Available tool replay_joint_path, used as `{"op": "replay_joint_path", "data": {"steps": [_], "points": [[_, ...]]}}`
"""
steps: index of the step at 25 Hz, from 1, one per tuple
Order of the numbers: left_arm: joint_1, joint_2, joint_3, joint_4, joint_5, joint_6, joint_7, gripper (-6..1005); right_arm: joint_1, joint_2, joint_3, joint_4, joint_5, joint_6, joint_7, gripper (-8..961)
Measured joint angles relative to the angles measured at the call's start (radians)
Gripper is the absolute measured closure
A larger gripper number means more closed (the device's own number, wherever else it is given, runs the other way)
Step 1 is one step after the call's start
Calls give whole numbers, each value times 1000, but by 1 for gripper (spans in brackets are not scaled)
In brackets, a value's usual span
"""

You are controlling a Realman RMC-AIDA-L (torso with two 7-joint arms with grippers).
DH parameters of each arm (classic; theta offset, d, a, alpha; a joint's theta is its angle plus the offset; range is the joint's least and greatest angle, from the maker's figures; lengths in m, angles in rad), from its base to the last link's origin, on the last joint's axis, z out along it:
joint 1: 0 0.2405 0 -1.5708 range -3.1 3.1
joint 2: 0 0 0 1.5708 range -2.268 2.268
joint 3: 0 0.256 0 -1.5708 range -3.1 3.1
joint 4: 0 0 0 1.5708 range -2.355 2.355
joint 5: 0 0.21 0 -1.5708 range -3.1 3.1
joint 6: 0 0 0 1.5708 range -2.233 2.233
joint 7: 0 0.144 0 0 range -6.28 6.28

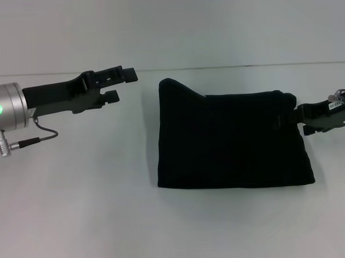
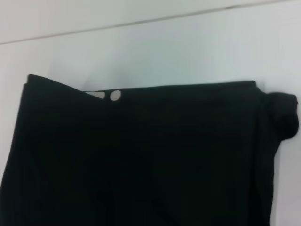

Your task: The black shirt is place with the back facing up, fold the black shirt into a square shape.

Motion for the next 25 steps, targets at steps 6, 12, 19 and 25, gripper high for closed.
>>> {"op": "replay_joint_path", "data": {"steps": [6,12,19,25], "points": [[1,-3,0,0,0,-6,1,56,-5,-8,45,8,12,8,-15,23],[4,-7,0,0,0,-5,2,62,-10,-9,73,3,21,8,-27,23],[-26,22,72,-3,95,134,33,70,-7,-64,136,-11,154,-134,-70,24],[-57,-33,58,-79,72,108,120,77,31,-156,163,-13,193,-133,-4,25]]}}
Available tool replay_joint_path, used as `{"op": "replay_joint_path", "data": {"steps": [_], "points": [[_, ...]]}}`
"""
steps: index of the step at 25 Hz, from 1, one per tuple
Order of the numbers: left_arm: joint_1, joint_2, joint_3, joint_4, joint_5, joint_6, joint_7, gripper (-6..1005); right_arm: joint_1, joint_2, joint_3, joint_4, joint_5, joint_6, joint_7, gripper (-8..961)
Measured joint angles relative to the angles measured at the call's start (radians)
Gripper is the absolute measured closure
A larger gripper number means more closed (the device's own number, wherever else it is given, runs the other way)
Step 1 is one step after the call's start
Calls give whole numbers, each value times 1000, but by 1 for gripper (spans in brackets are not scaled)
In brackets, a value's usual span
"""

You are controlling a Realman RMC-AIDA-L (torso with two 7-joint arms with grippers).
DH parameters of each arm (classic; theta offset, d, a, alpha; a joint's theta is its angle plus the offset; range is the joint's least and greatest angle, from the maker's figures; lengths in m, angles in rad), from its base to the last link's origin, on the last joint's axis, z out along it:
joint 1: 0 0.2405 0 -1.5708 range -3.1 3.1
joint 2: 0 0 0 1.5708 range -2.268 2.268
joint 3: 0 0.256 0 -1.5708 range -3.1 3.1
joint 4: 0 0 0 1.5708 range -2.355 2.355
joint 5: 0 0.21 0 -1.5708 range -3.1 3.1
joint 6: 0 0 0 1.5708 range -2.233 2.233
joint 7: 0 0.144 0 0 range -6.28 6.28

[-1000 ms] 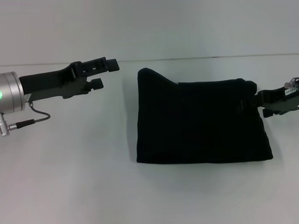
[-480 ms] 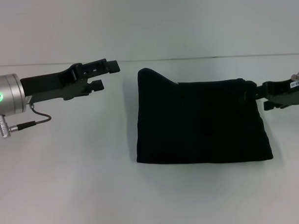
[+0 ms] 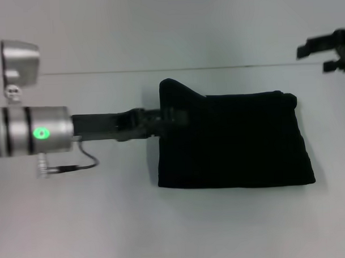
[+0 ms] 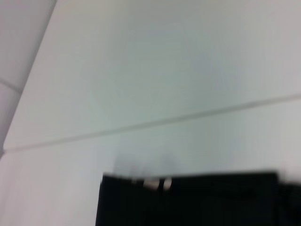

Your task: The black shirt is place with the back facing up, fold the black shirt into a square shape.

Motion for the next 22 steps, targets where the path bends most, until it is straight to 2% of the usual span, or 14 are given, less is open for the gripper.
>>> {"op": "replay_joint_path", "data": {"steps": [2,3,5,7,12,15,19,22], "points": [[-11,-20,4,-74,-18,-128,-68,79,10,-21,-4,1,-8,4,21,25],[-28,-23,10,-136,-22,-192,-102,80,19,-36,-8,5,-27,2,31,25],[-67,-17,8,-244,-33,-268,-126,83,22,-40,-8,5,-38,-1,32,25],[-92,-15,-2,-295,-63,-307,-119,85,23,-43,-5,4,-53,-4,33,25],[-109,-26,-2,-307,-195,-331,-84,119,19,-44,-6,9,-58,2,32,25],[-132,-30,1,-338,-215,-383,-78,131,17,-44,-7,9,-58,2,32,25],[-157,-55,3,-395,-215,-543,-9,142,15,-44,-4,10,-57,2,32,25],[-185,-57,8,-463,-214,-677,64,150,15,-41,-6,12,-57,3,31,25]]}}
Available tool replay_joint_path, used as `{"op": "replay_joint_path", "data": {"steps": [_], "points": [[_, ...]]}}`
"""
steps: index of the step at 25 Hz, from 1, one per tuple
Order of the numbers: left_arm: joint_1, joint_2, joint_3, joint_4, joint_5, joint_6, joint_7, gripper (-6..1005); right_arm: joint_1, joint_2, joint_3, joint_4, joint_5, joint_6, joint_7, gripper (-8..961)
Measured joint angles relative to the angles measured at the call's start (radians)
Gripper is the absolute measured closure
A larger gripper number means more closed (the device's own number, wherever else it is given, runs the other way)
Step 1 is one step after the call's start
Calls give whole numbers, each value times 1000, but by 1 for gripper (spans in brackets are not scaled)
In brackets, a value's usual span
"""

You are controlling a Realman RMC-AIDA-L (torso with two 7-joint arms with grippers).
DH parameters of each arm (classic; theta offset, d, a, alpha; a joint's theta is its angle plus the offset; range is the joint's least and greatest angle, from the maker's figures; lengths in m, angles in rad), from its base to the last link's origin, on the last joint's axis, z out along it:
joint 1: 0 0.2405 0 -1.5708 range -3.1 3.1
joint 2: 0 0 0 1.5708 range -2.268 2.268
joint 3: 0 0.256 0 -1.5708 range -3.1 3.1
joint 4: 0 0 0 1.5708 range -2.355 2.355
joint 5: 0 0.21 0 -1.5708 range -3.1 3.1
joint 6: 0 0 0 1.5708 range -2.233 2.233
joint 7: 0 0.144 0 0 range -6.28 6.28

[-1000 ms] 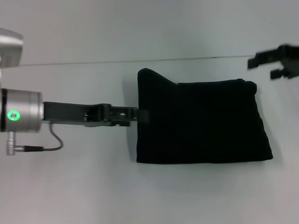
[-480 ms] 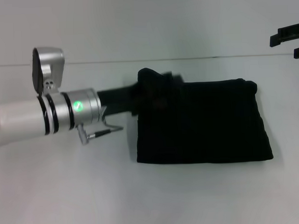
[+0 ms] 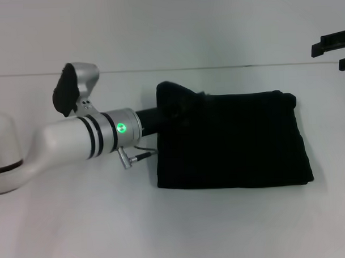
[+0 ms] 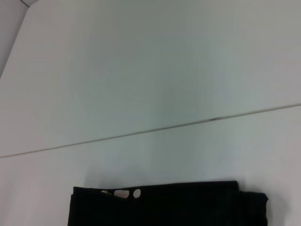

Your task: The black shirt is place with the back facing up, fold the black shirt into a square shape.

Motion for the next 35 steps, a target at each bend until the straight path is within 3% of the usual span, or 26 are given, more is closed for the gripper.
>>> {"op": "replay_joint_path", "data": {"steps": [3,5,9,12,14,21,23,27,30,33,35], "points": [[-10,1,18,-26,4,-99,35,159,-3,0,1,2,0,1,-2,25],[4,2,18,3,0,-72,37,164,-5,0,3,2,0,0,-3,25],[67,7,22,130,0,163,-5,175,-7,-5,5,-1,0,-8,-3,25],[115,29,68,197,74,330,-115,183,-7,-5,5,-3,0,-8,-2,25],[126,36,73,194,114,351,-138,189,-7,-5,4,0,0,-5,-4,25],[136,4,146,146,150,215,-95,208,-3,0,-1,2,0,-1,-5,25],[136,9,148,157,150,243,-97,213,-6,-3,1,2,1,-9,-3,25],[191,27,60,334,144,526,-105,224,-12,-8,6,-10,3,-27,1,24],[226,65,47,428,183,671,-121,232,-14,-10,7,-11,4,-31,1,24],[235,96,-7,425,307,675,-158,240,-14,-10,7,-9,2,-30,-1,24],[240,97,-36,406,356,668,-165,246,-12,-9,6,-8,2,-34,0,24]]}}
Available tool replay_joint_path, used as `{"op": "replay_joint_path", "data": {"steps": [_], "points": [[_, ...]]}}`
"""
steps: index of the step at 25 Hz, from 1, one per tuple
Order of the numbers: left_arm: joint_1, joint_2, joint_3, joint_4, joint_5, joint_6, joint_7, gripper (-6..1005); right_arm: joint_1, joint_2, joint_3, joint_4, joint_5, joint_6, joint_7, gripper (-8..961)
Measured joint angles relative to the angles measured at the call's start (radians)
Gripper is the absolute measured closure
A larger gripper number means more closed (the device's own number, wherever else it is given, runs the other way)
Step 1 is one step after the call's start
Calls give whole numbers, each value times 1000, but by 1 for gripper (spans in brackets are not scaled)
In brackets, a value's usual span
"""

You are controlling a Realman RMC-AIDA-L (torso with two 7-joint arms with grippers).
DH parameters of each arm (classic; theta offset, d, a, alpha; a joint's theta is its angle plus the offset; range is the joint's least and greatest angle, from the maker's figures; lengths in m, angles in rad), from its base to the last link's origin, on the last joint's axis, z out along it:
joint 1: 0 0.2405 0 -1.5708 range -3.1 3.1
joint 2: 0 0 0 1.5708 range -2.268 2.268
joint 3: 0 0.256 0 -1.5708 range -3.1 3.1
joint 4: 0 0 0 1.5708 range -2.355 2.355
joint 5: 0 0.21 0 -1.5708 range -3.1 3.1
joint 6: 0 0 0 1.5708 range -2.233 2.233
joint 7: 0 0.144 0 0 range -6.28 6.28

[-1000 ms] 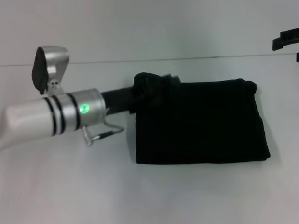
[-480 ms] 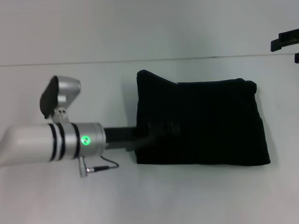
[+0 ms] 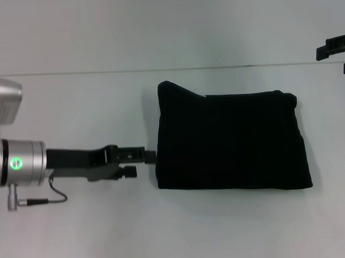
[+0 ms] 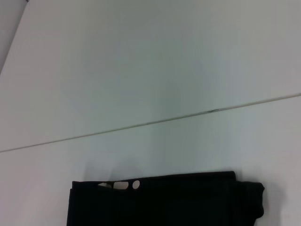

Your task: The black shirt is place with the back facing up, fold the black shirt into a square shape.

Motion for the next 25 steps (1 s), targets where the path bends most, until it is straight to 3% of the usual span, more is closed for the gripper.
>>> {"op": "replay_joint_path", "data": {"steps": [3,6,9,11,14,18,21,25], "points": [[3,-10,-4,-62,14,-49,-18,254,1,0,0,-2,0,-3,2,24],[-4,-38,9,-104,13,-139,8,262,1,0,1,-3,3,-5,3,24],[-11,-68,12,-101,0,-160,157,270,0,0,1,-3,4,-1,3,24],[1,-89,8,-83,-44,-142,419,276,0,0,2,-3,4,4,2,24],[25,-95,9,-80,-83,-138,663,283,0,0,3,-3,7,6,2,24],[37,-95,2,-79,-88,-169,810,293,0,0,3,1,8,7,-1,24],[31,-95,9,-89,-88,-207,827,300,-2,1,7,1,8,8,-1,24],[14,-92,17,-109,-83,-250,716,310,-3,1,20,2,9,7,1,24]]}}
